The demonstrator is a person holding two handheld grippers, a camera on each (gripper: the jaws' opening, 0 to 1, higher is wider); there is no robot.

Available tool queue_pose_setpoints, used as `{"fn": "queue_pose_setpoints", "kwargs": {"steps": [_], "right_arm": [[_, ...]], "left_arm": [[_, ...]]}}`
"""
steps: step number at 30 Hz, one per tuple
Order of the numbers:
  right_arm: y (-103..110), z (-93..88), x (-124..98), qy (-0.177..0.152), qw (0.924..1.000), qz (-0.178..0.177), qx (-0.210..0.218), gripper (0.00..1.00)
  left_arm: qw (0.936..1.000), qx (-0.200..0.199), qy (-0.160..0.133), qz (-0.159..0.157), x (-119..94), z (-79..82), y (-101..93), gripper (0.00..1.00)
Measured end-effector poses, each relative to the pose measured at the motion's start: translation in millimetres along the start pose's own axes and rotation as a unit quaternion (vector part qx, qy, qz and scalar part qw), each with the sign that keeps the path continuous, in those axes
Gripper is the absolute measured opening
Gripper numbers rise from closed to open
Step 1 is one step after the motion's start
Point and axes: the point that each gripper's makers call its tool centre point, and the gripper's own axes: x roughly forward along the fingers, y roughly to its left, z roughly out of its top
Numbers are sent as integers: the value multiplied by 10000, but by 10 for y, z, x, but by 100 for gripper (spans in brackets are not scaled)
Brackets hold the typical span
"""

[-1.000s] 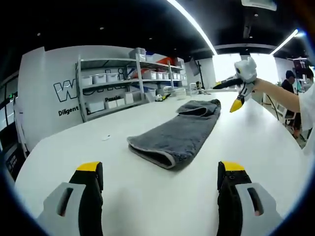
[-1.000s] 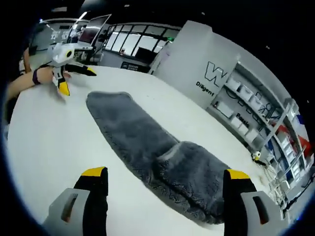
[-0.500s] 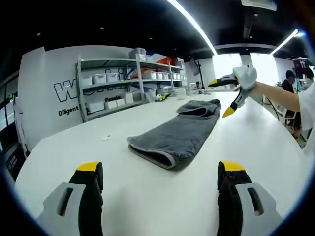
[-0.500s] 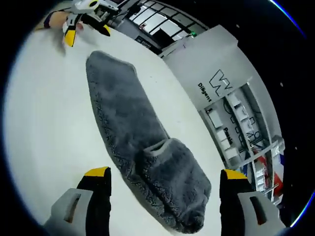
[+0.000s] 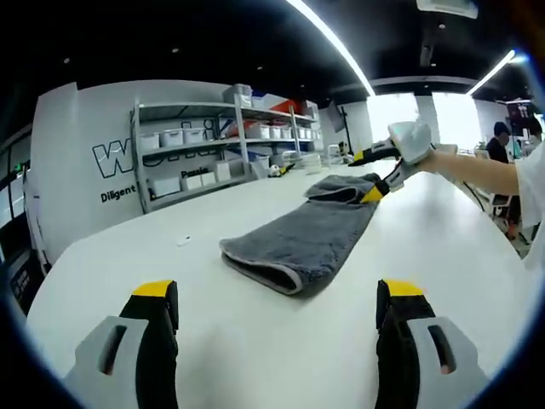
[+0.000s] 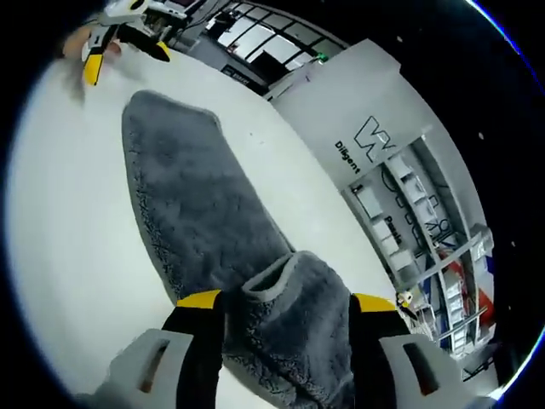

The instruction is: Open the folded towel by lifting each exposed corner and separating the folded layers until the towel lies flat within the target outline without major curled edges

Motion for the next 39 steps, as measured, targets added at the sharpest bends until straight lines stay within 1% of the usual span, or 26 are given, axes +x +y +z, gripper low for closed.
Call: {"fn": "queue_pose_setpoints", "kwargs": {"steps": [3, 4, 5, 6, 8, 10, 11, 12, 15, 19, 23, 26, 28, 32, 37, 38, 39], "right_arm": [[74, -13, 50, 8, 9999, 110, -59, 29], [125, -17, 69, 12, 9997, 233, -93, 25], [201, -41, 88, 85, 9991, 404, -105, 22], [230, -51, 100, 117, 9988, 452, -133, 18], [259, -57, 107, 140, 9985, 495, -175, 12], [264, -54, 102, 153, 9984, 524, -158, 8], [257, -50, 93, 156, 9984, 519, -146, 5], [224, -43, 79, 150, 9986, 476, -148, 4], [86, 0, 27, 26, 9995, 306, -9, 3], [-197, 58, -85, -168, 9996, -66, 199, 2], [-452, 79, -188, -289, 9986, -300, 315, 2], [-622, 54, -251, -294, 9978, -449, 393, 2], [-789, 25, -311, -339, 9959, -626, 565, 2], [-1023, -52, -401, -373, 9930, -846, 737, 2], [-1346, -207, -556, -447, 9847, -1224, 1154, 2], [-1497, -291, -557, -450, 9831, -1277, 1235, 2], [-1571, -343, -574, -441, 9816, -1322, 1301, 2]], "left_arm": [[10000, -2, -10, -3, -8, 3, -22, 96], [10000, -3, -11, -3, -10, 4, -27, 96], [10000, -2, -18, -5, -14, 7, -37, 96], [10000, -2, -23, -6, -15, 9, -43, 96], [10000, -3, -29, -8, -13, 16, -32, 96], [10000, -1, -36, -12, -14, 20, -37, 96], [10000, -9, -37, -20, -7, 26, -19, 95], [10000, -7, -37, -22, 2, 33, 11, 95], [10000, -3, -29, -17, 16, 41, 63, 95], [10000, -7, -33, -17, 18, 46, 80, 95], [10000, -7, -31, -20, 22, 46, 91, 95], [10000, -8, -28, -18, 30, 47, 106, 95], [10000, -12, -23, -15, 32, 45, 115, 95], [10000, -13, -21, -22, 37, 43, 130, 95], [10000, -13, 0, -22, 51, 27, 158, 95], [10000, -15, 5, -21, 52, 24, 162, 95], [10000, -14, 15, -20, 56, 22, 175, 95]]}}
